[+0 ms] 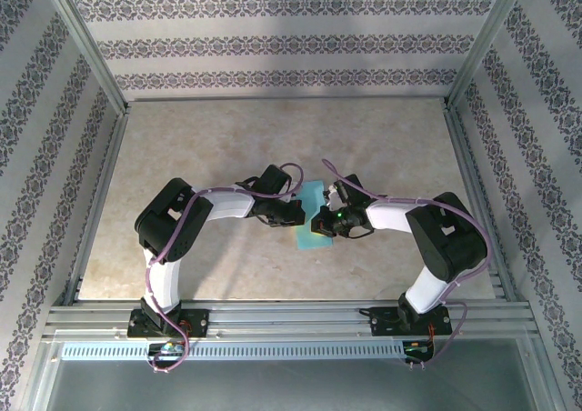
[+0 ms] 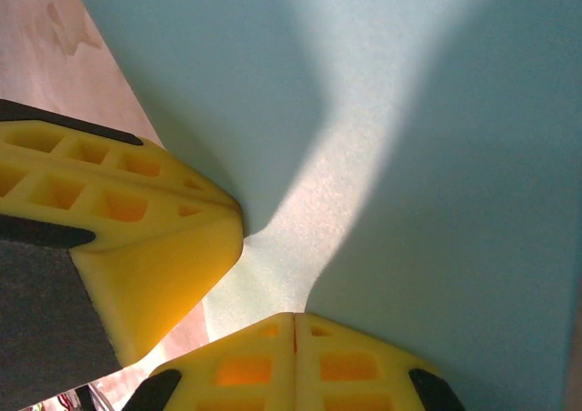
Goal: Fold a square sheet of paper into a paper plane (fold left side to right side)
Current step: Hold the square sheet of paper at the center of the table, then first fold the square sheet of paper in half at the center of the table.
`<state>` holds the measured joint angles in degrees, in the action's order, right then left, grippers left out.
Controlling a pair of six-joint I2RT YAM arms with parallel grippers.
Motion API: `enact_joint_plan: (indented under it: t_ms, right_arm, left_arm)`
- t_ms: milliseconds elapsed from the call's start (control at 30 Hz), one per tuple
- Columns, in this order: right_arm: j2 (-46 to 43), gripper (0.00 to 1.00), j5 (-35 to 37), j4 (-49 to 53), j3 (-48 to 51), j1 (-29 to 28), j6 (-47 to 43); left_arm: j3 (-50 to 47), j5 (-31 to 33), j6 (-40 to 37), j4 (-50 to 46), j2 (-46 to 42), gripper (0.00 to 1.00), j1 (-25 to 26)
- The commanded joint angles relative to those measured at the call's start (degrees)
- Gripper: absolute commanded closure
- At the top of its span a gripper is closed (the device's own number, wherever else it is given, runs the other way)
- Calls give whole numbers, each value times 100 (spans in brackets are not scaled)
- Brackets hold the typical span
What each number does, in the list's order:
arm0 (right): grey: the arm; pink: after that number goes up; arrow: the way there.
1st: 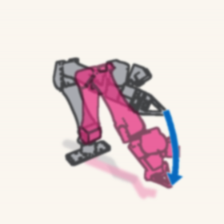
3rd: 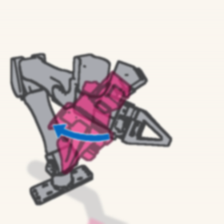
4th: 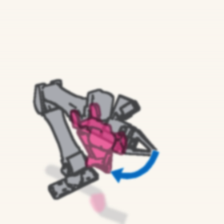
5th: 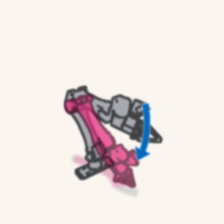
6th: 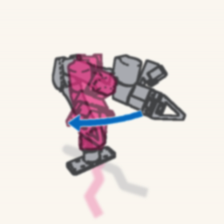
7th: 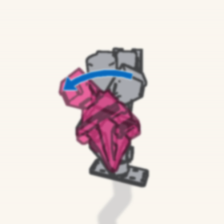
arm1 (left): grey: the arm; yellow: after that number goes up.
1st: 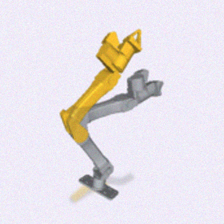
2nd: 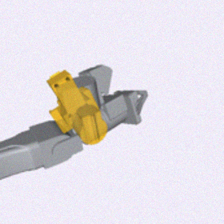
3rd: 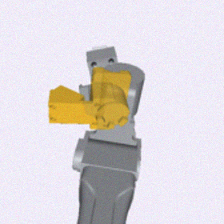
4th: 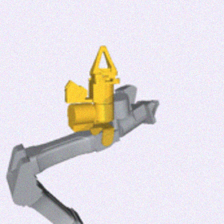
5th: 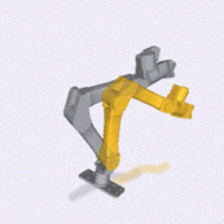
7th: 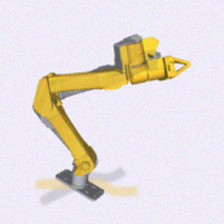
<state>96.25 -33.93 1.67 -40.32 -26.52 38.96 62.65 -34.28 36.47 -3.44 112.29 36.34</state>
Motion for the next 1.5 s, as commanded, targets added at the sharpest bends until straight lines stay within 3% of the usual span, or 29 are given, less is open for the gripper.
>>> enact_joint_plan:
  t_ms: [0, 500, 1033, 1467]
  right_arm:
    - [231, 100, 89, 208, 120, -55, -158]
    - [342, 100, 272, 358, 147, -55, -270]
    - [368, 100, 377, 819, 68, -46, -517]
    - [378, 100, 370, 820, 94, -51, -525]
  left_arm:
    - [197, 59, -25, -230, -14, 100, 0]
    - [541, 42, -323, -158, 402, 100, -333]
    - [222, 244, -473, 166, 477, 100, -709]
    - [977, 572, -780, -168, 842, 100, -1072]
